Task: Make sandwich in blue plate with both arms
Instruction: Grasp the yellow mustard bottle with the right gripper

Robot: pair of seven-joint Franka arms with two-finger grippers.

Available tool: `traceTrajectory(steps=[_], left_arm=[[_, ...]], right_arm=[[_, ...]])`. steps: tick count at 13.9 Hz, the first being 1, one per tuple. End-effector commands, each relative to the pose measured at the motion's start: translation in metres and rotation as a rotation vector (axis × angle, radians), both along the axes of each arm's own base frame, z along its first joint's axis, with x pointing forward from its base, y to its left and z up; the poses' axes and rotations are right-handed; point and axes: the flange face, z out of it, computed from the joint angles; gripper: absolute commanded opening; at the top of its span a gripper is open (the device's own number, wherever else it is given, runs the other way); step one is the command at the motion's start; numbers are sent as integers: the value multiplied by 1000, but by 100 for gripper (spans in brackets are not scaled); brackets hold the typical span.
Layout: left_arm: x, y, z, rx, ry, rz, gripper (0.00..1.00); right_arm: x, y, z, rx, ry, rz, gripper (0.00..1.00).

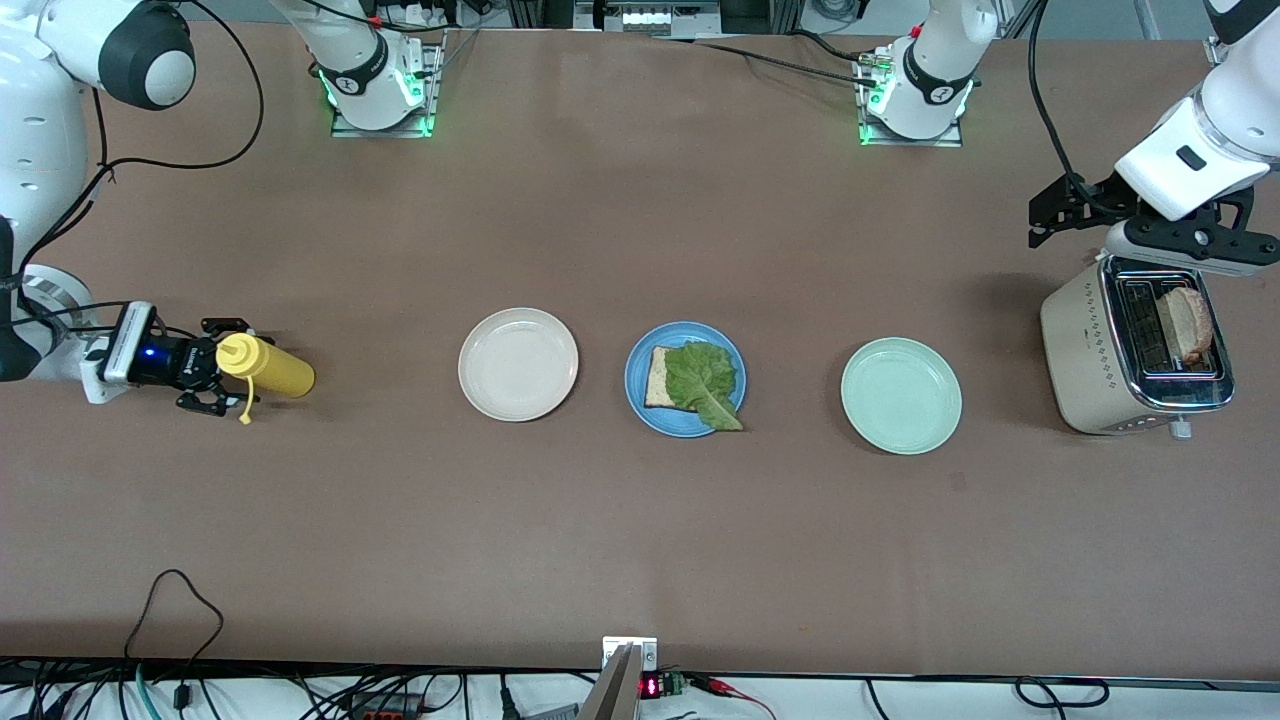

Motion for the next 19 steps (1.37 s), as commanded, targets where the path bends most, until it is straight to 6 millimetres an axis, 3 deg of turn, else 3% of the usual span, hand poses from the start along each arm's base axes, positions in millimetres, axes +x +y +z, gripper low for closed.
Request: traceTrajectory(steps=[1,2,6,8,15,19], left_arm=[[3,0,6,14,3,-22,100],[3,0,6,14,3,-22,100],[3,0,6,14,3,-22,100],[3,0,6,14,3,-22,100],[3,1,6,14,3,-22,100],[3,1,6,14,3,-22,100]], right_arm=[[2,-1,-1,29,-16,0,49],[3,1,0,29,-13,4,39],[19,31,18,21,-25,50,28],[37,66,39,2,13,91,28],[100,198,142,-233,85,59,29],[129,287,186,-431,111,26,29]])
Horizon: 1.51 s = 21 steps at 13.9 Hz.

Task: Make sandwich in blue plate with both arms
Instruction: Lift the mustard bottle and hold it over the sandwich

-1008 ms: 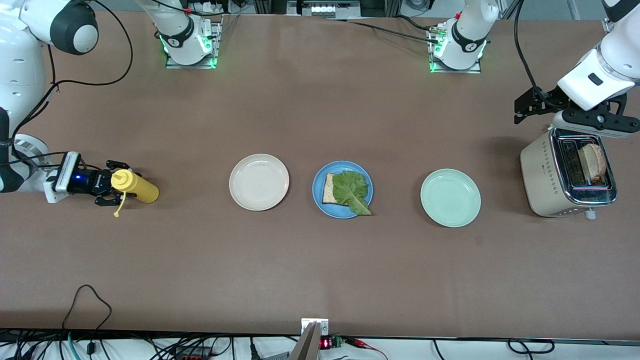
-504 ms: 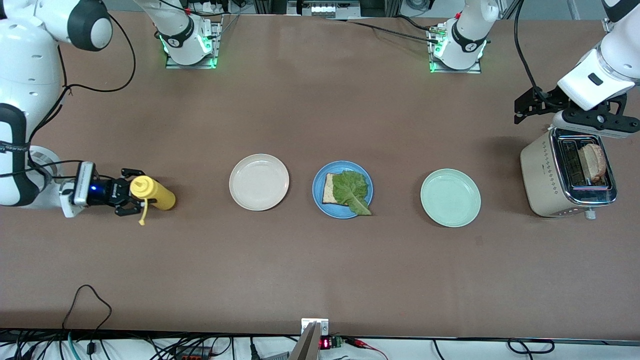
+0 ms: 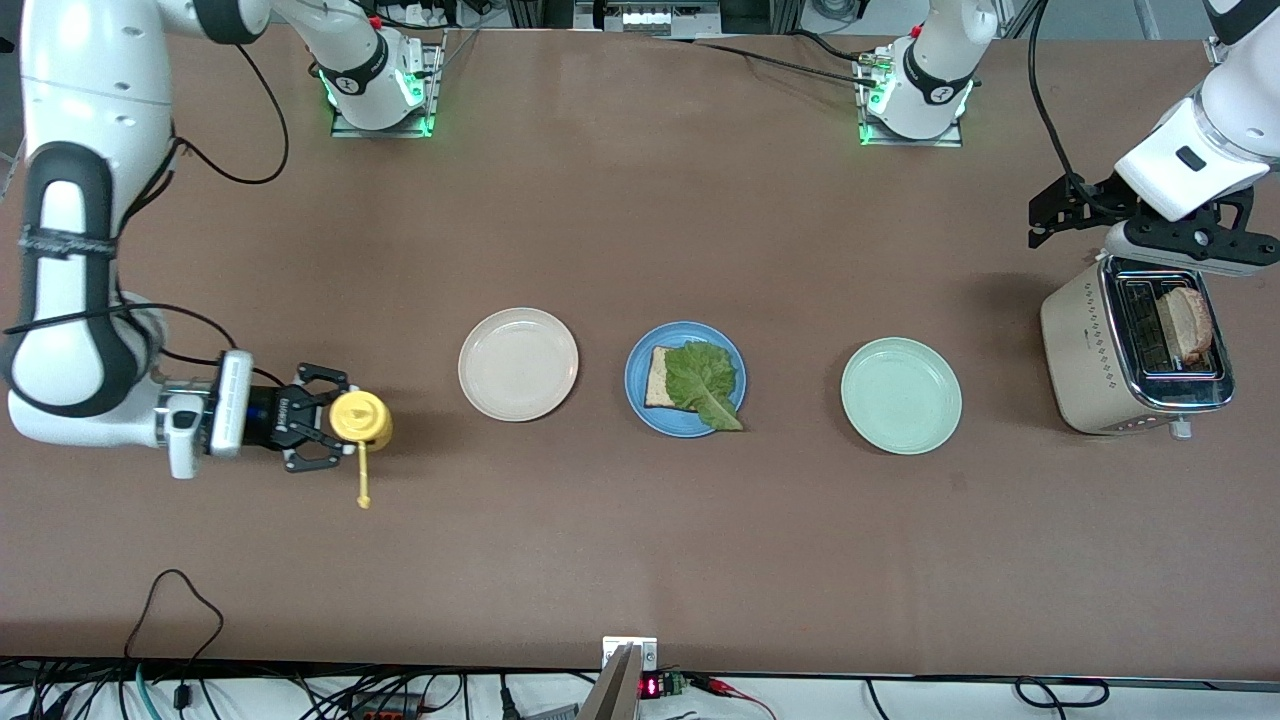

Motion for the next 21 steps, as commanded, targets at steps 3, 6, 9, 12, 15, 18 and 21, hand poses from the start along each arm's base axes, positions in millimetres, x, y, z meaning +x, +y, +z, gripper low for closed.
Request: traceTrajectory(steps=[3,6,9,12,15,18,21], left_arm=[[3,1,5,14,4,-23,100],[3,2,5,13,4,-22,100],[3,1,5,13,4,-23,100],[3,1,5,13,4,-23,100],[3,2,5,13,4,-22,100],[3,2,5,13,6,-22,100],[3,2,5,13,4,-22,100]], right_arm=[[10,92,42,-251,12,-39,30],[2,149,59,-458,-29,-29,30],[-19,225,69,-676,-60,-60,30],[-39,277,71,-821,-124,-72,30],[-51,302,66,-930,-126,-126,30],[-63,337,54,-1058,-176,-150,30],[-84,378,38,-1195,-249,-160,30]])
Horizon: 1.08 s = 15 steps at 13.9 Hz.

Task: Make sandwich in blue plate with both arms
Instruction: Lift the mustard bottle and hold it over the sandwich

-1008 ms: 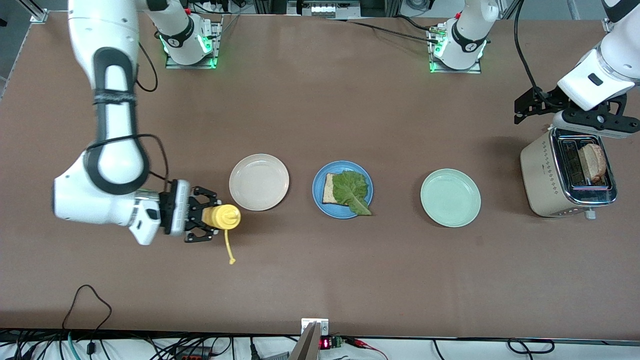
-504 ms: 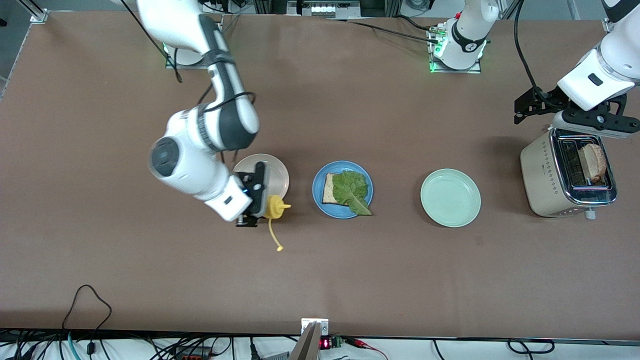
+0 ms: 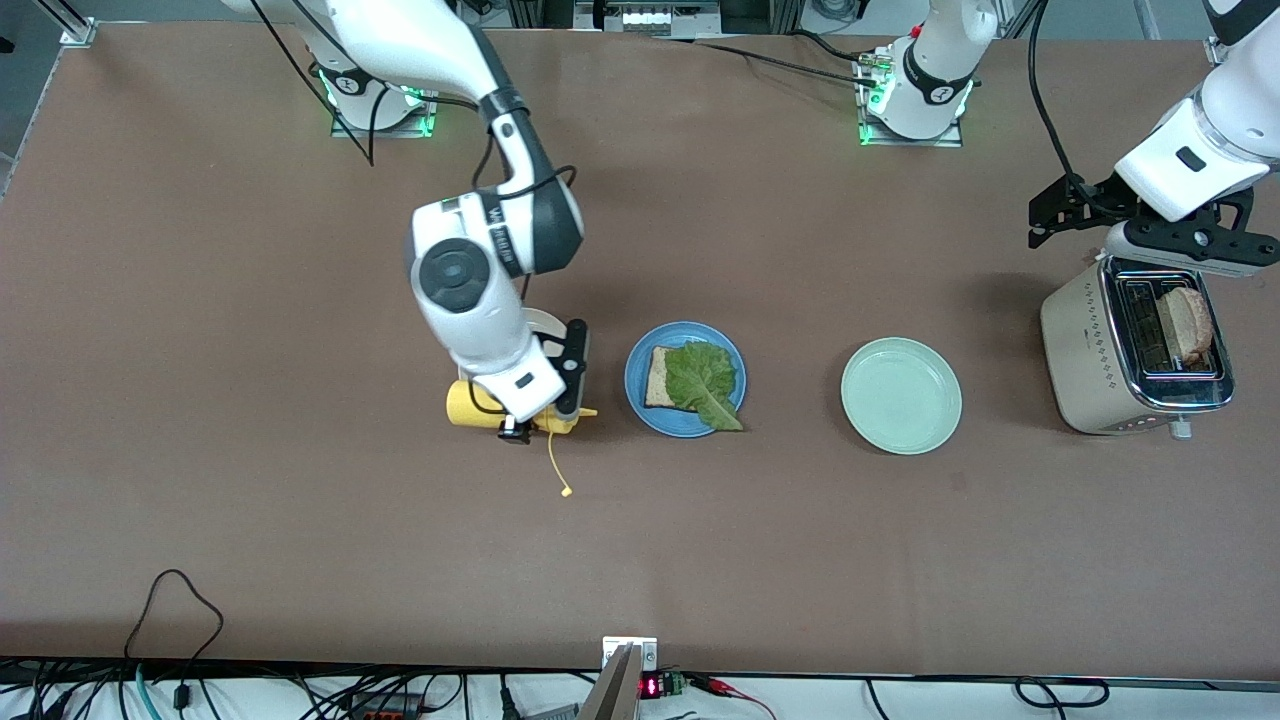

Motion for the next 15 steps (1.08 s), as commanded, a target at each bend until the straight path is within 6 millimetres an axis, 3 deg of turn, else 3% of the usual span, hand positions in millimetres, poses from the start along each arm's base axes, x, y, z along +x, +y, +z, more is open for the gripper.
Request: traceTrajectory(steps=[1,5,11,15], left_arm=[[3,2,5,13,5,-22,100],[3,1,5,11,5,-22,100],[3,1,5,10,4,-20,100],[3,2,5,10,5,-20,100]], right_arm=[[-17,42,-10,-107,-68,17,29],[-35,68,-14,-198,-133,40,29],[-64,117,-54,-307,-200,73,29],[-68,122,-61,-318,-212,65,29]])
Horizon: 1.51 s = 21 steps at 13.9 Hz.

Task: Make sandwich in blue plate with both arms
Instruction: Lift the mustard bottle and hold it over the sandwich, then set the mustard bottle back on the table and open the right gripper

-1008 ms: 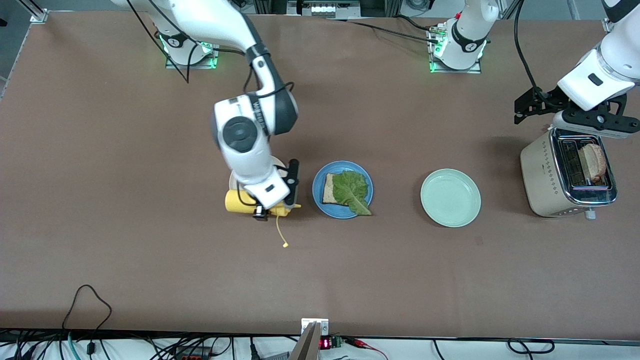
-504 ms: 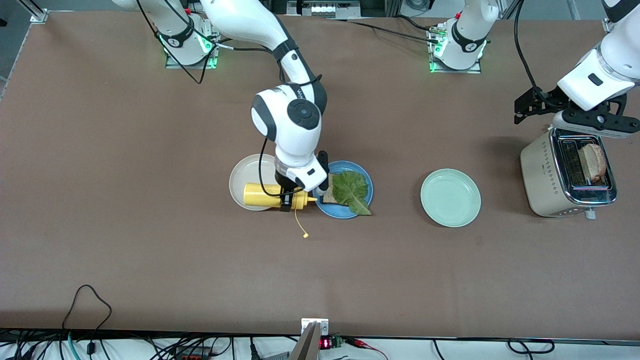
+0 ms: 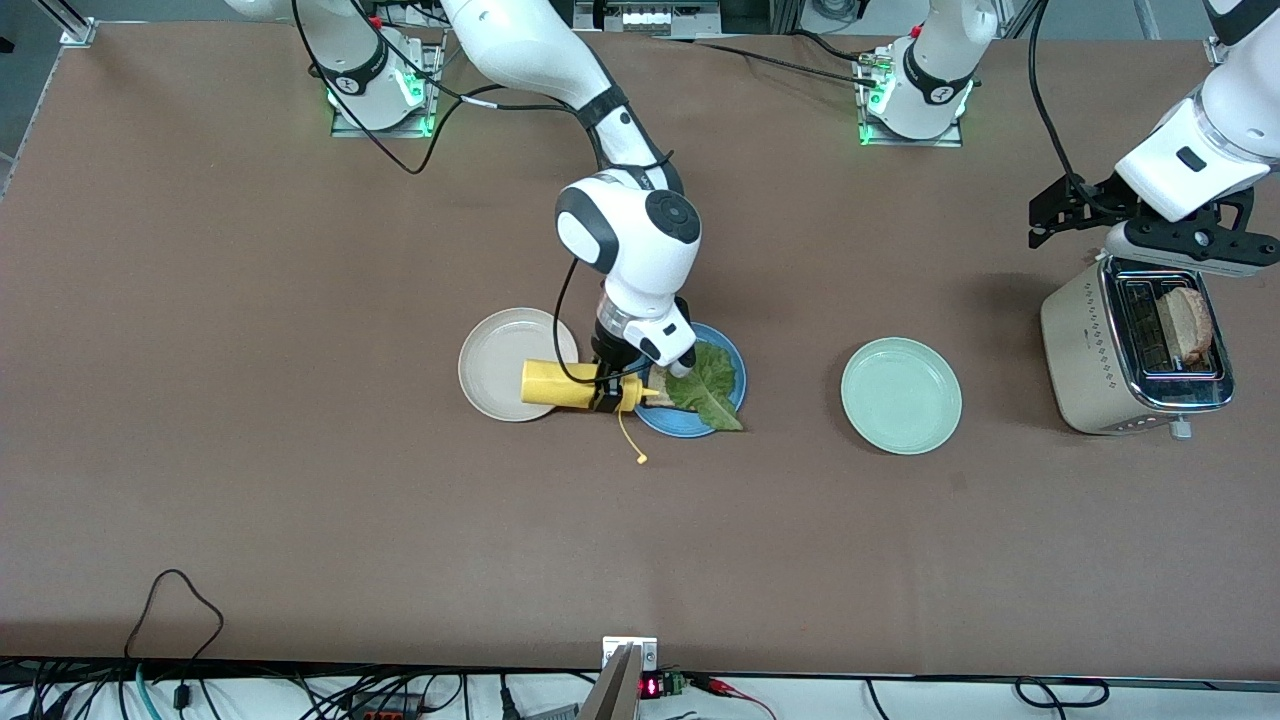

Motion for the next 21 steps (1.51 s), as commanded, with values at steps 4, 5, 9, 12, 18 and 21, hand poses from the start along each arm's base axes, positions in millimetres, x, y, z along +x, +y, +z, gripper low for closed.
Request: traceTrajectory(steps=[4,5,9,12,18,21], left_arm=[[3,2,5,10,5,-21,100],[3,2,5,10,5,-21,100],[3,2,5,10,5,-19,100],[3,2,5,10,5,-19,100],[3,2,5,8,5,-19,100],[3,2,5,8,5,-19,100]], right_arm=[[4,2,14,-20,-30,-8,29],[5,2,16,-21,-30,-7,29],[30,-26,71,37,0,-52,29],[61,-71,121,209,101,-35,29],[125,-269,187,593,311,-46,29],[135,-353,175,805,403,-20,29]])
